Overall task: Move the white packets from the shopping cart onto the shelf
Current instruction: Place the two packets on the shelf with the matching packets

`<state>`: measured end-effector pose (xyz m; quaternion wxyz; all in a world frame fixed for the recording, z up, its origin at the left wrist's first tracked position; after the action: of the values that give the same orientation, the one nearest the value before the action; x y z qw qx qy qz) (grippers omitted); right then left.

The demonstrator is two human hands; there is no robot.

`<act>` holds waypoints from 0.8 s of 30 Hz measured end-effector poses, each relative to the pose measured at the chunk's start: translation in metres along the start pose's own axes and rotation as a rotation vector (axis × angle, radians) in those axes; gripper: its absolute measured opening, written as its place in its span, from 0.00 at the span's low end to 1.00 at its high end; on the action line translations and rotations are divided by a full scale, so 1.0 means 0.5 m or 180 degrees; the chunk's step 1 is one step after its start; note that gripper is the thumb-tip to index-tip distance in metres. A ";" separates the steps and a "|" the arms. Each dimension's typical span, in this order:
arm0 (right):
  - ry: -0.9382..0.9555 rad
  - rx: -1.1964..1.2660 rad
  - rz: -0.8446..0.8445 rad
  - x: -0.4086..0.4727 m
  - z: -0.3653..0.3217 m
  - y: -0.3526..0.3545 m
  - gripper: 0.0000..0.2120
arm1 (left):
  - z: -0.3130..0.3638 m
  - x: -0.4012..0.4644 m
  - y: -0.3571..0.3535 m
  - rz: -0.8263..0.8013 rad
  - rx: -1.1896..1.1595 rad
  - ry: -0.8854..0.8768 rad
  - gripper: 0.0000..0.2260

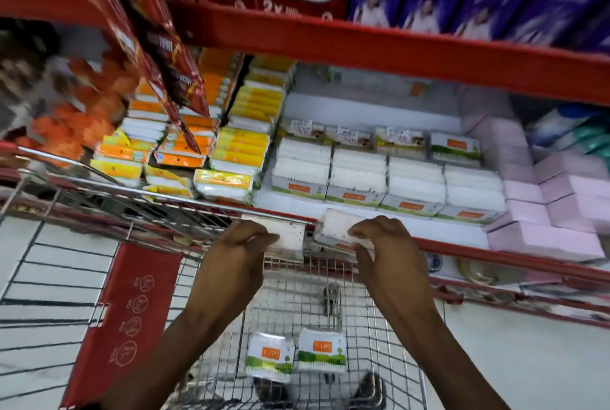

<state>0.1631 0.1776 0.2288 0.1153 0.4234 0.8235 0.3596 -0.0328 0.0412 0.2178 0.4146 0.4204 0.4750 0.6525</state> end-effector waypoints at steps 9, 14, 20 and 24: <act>0.0085 -0.0250 0.0297 0.055 -0.016 0.046 0.16 | 0.021 0.101 0.040 0.0475 0.0001 -0.0032 0.14; -0.0011 -0.0377 0.0213 0.085 0.011 0.019 0.18 | 0.019 0.141 0.000 0.0367 0.0054 -0.0001 0.15; -0.0153 -0.0535 0.0016 0.107 0.036 -0.016 0.19 | 0.020 0.163 -0.045 0.0108 0.0171 -0.0006 0.18; -0.0181 -0.0609 -0.0058 0.113 0.054 -0.036 0.21 | 0.019 0.167 -0.061 0.0036 0.0206 0.0025 0.19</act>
<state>0.1308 0.2282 0.2036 0.1819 0.4129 0.7856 0.4234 -0.0448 0.1287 0.2028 0.3953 0.4337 0.4951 0.6407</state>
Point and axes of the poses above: each hand's wrist, its own x-axis towards the middle knuckle, its own y-axis out of the back of the hand, z = x × y, the point moved 1 cm from there along x, towards the middle knuckle, and after that the axes turned 15 degrees about x, right-handed, at the moved point
